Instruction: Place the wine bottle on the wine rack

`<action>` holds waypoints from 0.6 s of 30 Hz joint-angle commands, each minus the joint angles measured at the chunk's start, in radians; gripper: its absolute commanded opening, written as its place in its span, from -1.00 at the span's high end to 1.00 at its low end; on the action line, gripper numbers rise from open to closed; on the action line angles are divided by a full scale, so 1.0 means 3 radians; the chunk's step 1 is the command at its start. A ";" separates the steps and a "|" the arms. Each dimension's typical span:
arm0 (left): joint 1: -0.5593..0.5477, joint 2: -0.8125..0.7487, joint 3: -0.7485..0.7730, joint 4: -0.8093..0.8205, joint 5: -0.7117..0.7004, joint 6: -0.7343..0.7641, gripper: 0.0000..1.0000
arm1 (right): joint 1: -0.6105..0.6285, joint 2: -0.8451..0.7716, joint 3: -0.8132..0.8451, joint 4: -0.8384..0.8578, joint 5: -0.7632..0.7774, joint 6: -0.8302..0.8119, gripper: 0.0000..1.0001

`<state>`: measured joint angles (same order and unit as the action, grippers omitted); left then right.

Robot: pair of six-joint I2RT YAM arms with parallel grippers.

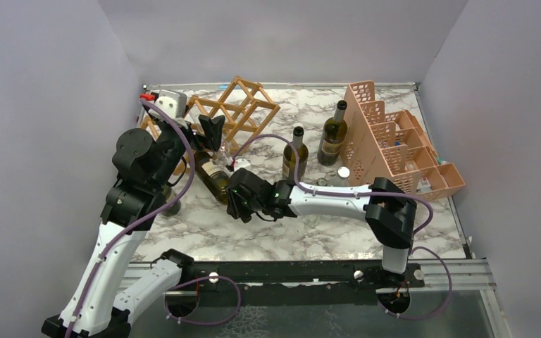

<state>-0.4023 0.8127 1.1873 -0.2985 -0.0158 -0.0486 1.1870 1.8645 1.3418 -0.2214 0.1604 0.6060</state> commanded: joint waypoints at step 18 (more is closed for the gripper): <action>-0.0004 0.0026 0.0199 -0.0069 -0.0034 -0.0002 -0.98 | 0.0107 0.0607 0.1223 -0.0211 0.1078 -0.0118 0.82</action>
<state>-0.4023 0.8238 1.2102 -0.3168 -0.0158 -0.0486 1.2186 2.0438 1.6093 -0.3584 0.3088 0.5953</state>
